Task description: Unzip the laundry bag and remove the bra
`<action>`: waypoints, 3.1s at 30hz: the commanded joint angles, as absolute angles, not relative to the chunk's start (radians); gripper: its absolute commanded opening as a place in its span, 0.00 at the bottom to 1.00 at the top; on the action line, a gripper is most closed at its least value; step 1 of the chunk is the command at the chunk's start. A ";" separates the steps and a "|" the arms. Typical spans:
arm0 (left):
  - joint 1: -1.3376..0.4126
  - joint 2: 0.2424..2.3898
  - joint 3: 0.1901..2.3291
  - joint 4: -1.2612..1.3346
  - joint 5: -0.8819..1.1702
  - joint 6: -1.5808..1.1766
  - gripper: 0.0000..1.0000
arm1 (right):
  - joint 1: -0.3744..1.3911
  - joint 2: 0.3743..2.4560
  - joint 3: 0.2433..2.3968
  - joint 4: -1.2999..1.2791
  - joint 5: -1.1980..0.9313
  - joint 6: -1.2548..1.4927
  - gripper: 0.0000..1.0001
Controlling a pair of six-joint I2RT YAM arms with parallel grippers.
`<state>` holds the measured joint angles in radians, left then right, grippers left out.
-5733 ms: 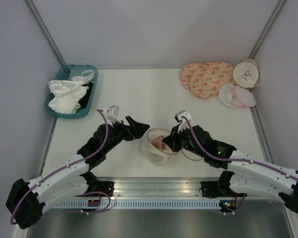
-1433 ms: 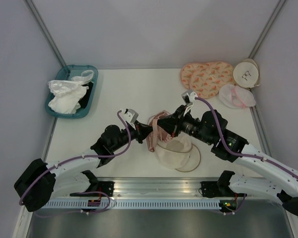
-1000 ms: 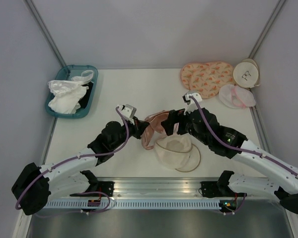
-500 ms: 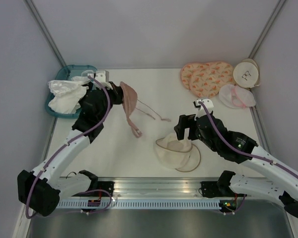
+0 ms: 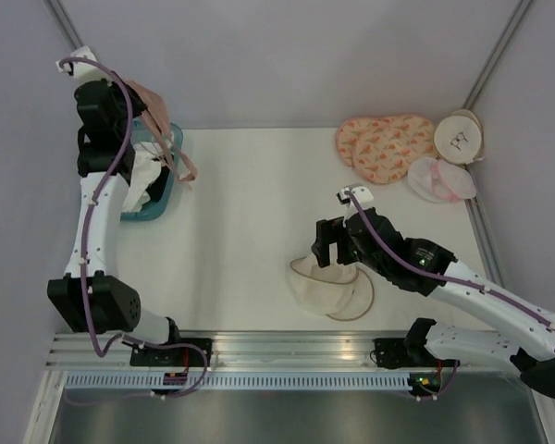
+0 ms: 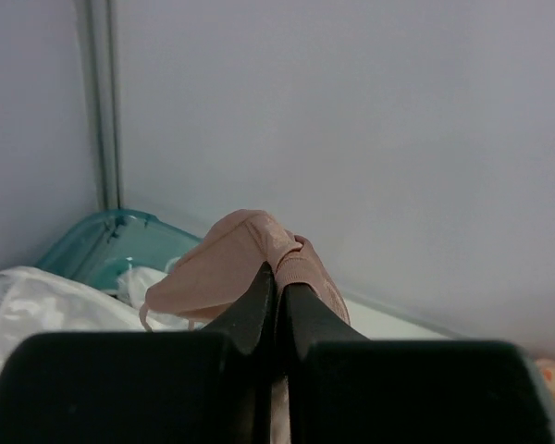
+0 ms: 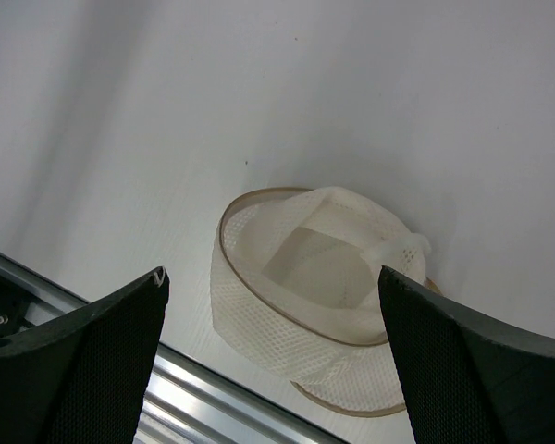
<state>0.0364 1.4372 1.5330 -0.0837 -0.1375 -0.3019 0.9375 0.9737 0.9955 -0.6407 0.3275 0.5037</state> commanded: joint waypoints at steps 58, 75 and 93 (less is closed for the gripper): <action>0.376 1.650 1.347 0.236 -0.284 -0.468 0.02 | 0.764 1.276 1.080 -0.505 0.089 0.350 0.98; 0.327 1.812 1.284 0.192 0.170 -0.517 0.04 | 0.761 1.201 0.996 -0.489 0.078 0.385 0.98; 0.085 1.157 0.930 0.017 0.273 -0.597 1.00 | 0.758 1.036 0.864 -0.733 0.621 0.845 0.98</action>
<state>0.1577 1.2457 1.0294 0.0875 0.1978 -0.5503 0.7616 1.0679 0.9207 -0.5945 0.4133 0.6018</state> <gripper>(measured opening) 0.993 0.978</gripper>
